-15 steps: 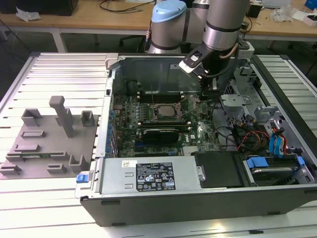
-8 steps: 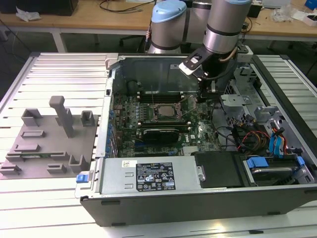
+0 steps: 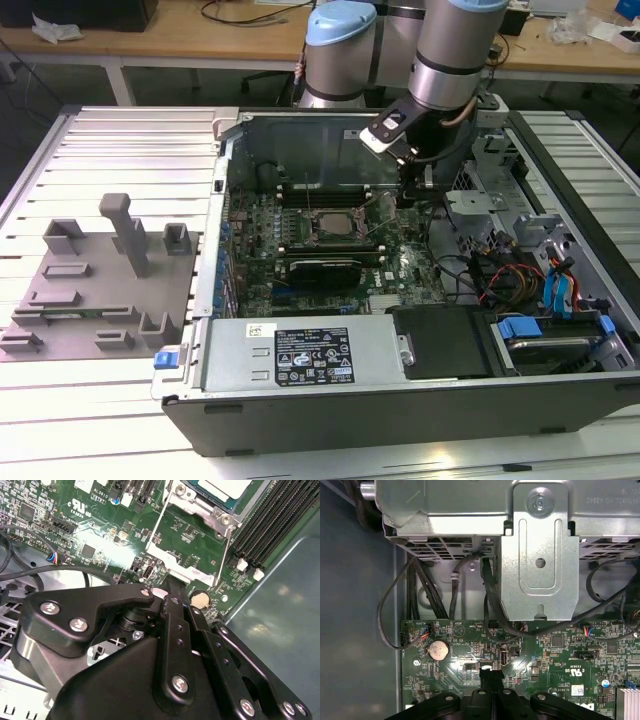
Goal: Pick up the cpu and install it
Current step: 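Close the cpu cover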
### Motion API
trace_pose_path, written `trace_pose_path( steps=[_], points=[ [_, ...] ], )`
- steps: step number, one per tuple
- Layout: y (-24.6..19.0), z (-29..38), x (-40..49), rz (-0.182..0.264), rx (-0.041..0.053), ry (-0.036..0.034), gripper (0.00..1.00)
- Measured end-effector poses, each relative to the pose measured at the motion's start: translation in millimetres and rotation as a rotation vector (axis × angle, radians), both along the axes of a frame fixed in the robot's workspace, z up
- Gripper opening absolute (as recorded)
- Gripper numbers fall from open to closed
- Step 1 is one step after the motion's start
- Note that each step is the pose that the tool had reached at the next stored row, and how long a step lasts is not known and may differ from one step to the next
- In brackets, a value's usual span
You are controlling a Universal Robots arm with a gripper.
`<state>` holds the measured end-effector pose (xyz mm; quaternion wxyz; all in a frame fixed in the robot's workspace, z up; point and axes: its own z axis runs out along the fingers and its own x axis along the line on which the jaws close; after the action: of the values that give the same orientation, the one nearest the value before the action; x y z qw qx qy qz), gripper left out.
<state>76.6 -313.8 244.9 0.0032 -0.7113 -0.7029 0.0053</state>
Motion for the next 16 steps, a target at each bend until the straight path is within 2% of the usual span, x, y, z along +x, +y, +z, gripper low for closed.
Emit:
trace_pose_path(
  steps=[7, 16],
  points=[
    [0.0, 0.0, -16.7, 0.0, 0.0, -0.0011, 0.11],
    [0.0, 0.2, -46.9, 0.0, -0.0001, -0.0102, 0.11]
  ],
)
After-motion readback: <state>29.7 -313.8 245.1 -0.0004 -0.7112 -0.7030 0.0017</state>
